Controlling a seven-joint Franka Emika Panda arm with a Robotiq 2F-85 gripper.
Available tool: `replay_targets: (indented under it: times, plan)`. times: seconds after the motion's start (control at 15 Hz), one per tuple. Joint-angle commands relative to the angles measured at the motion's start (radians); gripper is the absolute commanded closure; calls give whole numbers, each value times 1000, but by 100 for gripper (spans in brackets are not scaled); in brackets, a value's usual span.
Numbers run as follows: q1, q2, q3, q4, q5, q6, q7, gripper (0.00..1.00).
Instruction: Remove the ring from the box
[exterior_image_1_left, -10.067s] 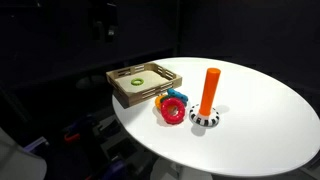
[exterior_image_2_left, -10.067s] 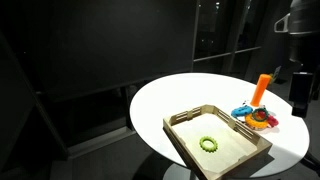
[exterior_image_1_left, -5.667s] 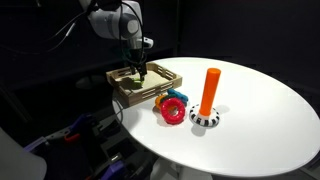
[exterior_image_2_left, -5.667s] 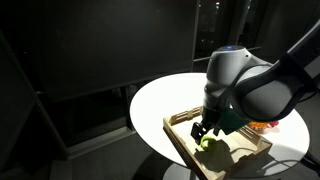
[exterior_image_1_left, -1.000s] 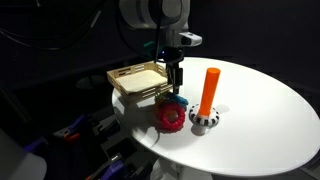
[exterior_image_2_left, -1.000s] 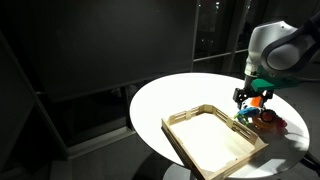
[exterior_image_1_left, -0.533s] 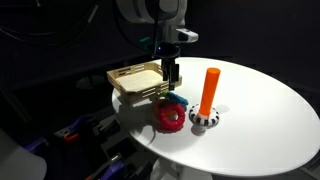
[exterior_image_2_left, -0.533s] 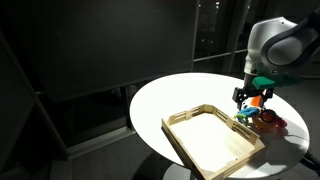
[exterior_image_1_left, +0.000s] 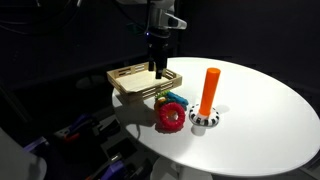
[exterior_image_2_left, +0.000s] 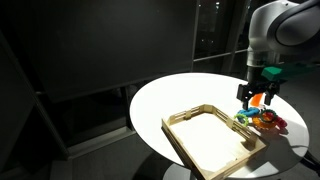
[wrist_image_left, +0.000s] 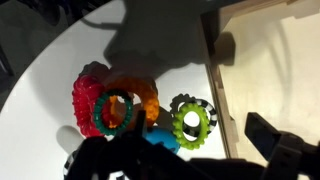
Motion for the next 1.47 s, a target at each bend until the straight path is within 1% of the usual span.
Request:
replay_targets:
  times: [0.0, 0.27, 0.6, 0.93, 1.13, 1.27, 1.33, 1.4]
  plan:
    - [-19, -105, 33, -40, -13, -91, -25, 0]
    - [-22, -212, 63, -79, -14, -138, -29, 0]
    - [-33, -351, 90, -141, 17, -129, -45, 0]
    - [-49, -466, 95, -184, 67, -127, -62, 0]
    - [-63, -502, 97, -196, 88, -131, -81, 0]
    - [-68, -503, 99, -195, 97, -128, -93, 0]
    - [-75, -476, 113, -178, 82, -127, -65, 0]
    - [-78, -478, 116, -179, 82, -127, -66, 0]
